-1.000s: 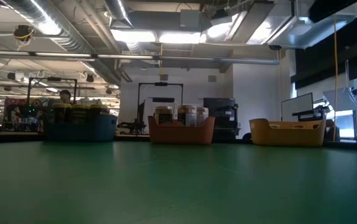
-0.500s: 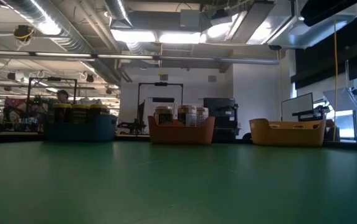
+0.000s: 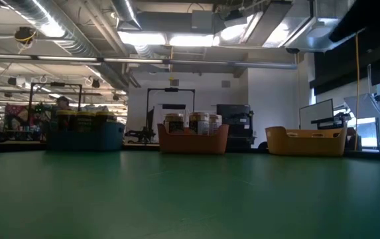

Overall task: Sort spices by type
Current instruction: Put the black seasoning bottle into the green bin

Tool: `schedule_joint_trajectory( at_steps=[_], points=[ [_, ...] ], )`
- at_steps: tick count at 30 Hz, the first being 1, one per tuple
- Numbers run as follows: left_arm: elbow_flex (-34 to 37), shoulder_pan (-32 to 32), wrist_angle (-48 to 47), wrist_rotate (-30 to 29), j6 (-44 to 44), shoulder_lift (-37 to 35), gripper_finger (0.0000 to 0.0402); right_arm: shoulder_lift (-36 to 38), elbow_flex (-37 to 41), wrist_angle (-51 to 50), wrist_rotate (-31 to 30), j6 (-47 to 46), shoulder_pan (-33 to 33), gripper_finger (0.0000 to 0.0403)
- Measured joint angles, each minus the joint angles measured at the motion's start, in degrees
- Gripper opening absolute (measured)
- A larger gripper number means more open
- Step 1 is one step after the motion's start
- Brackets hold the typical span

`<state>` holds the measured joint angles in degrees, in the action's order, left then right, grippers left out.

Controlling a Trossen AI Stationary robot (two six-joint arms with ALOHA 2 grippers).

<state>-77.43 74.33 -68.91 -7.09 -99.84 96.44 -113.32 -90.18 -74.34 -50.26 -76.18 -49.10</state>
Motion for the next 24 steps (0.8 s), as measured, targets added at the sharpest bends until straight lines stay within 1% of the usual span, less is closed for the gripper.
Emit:
schedule_joint_trajectory(
  at_steps=[5, 12, 17, 19, 21, 24],
  points=[
    [1.8, 0.7, 3.0, 0.8, 0.9, 0.0, 0.0324, 0.0, 1.1, 0.9, 1.3, 0.0, 0.0, 0.0363],
    [2.2, 0.7, 2.4, 1.6, 1.2, 0.0, 0.0324, 0.0, 1.1, 1.0, 0.9, 0.0, 0.0, 0.0363],
    [6.4, 0.3, 4.0, 6.6, 2.3, -0.1, 0.0324, 0.0, 1.1, 1.0, 0.9, 0.0, 0.0, 0.0363],
    [7.8, -0.1, 6.6, 6.6, 3.5, -0.1, 0.0324, 0.0, 1.1, 1.0, 0.8, 0.0, 0.0, 0.0363],
    [8.7, -1.2, 10.7, 7.9, 4.4, -0.1, 0.0322, 0.0, 1.1, 1.0, 0.8, 0.0, 0.0, 0.0363],
    [9.6, -2.3, 12.4, 10.2, 6.2, 0.0, 0.0301, 0.0, 1.1, 1.0, 0.8, 0.0, 0.0, 0.0363]
  ],
)
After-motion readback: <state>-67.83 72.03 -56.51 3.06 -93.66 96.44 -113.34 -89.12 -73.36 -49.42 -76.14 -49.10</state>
